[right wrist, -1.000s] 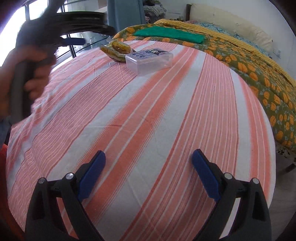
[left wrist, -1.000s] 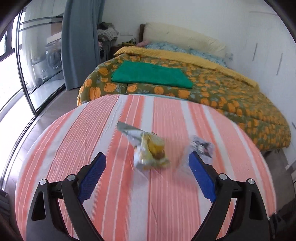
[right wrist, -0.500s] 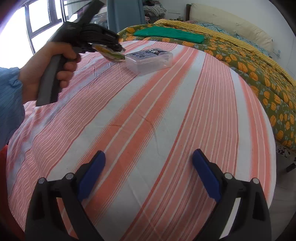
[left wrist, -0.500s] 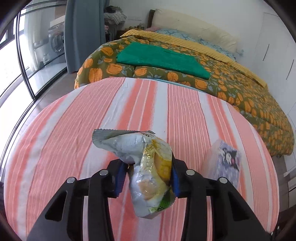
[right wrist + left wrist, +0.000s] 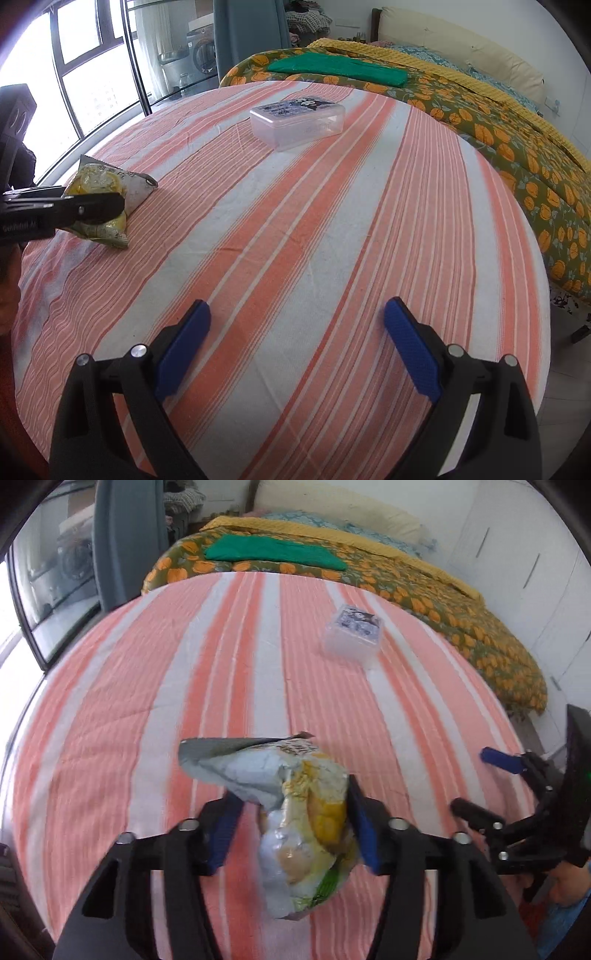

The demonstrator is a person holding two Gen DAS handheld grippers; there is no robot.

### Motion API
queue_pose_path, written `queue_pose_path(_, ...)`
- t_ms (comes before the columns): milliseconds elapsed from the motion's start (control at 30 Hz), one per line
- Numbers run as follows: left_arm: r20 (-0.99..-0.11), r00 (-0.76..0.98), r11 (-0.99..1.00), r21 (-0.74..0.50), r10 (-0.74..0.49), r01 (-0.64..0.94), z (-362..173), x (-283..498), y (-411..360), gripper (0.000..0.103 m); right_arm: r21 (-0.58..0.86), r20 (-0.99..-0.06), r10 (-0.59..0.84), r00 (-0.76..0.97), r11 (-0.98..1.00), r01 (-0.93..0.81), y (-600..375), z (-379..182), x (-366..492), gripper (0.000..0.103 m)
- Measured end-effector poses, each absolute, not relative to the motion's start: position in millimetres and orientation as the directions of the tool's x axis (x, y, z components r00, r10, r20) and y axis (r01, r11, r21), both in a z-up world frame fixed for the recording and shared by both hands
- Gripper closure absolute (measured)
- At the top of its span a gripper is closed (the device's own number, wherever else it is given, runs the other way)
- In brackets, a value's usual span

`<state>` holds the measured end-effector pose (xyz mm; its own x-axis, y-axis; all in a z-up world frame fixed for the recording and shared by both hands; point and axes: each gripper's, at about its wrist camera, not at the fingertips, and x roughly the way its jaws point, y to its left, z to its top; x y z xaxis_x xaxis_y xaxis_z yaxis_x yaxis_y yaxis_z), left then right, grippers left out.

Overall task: Collect trash
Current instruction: 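Grasp the yellow-silver snack bag with the left tool and lift it, then grasp the clear cartoon-print plastic box with the right tool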

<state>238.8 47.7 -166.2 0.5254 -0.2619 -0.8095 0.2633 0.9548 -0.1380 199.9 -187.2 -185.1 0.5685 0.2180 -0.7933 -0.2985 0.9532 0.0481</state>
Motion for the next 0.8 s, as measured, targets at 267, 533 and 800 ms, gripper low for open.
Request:
queue_pose_path(267, -0.815, 0.551, 0.971, -0.055, -0.179, 0.235, -170.7, 238.0, 34.2, 0.009, 0.046, -0.793, 0.216, 0.570, 0.953, -0.298, -187.1, -184.7, 199.6, 0.011)
queue_pose_path(533, -0.840, 0.536, 0.985, 0.006, -0.087, 0.170, -183.8, 243.0, 39.1, 0.006, 0.086, -0.804, 0.239, 0.544, 0.953, -0.291, -194.1, -177.3, 217.4, 0.011)
queue_pose_path(800, -0.828, 0.557, 0.988, 0.025, -0.065, 0.153, -186.3, 242.4, 38.0, 0.005, 0.287, -0.786, 0.283, 0.550, 0.955, -0.080, -187.4, -136.4, 329.0, 0.009)
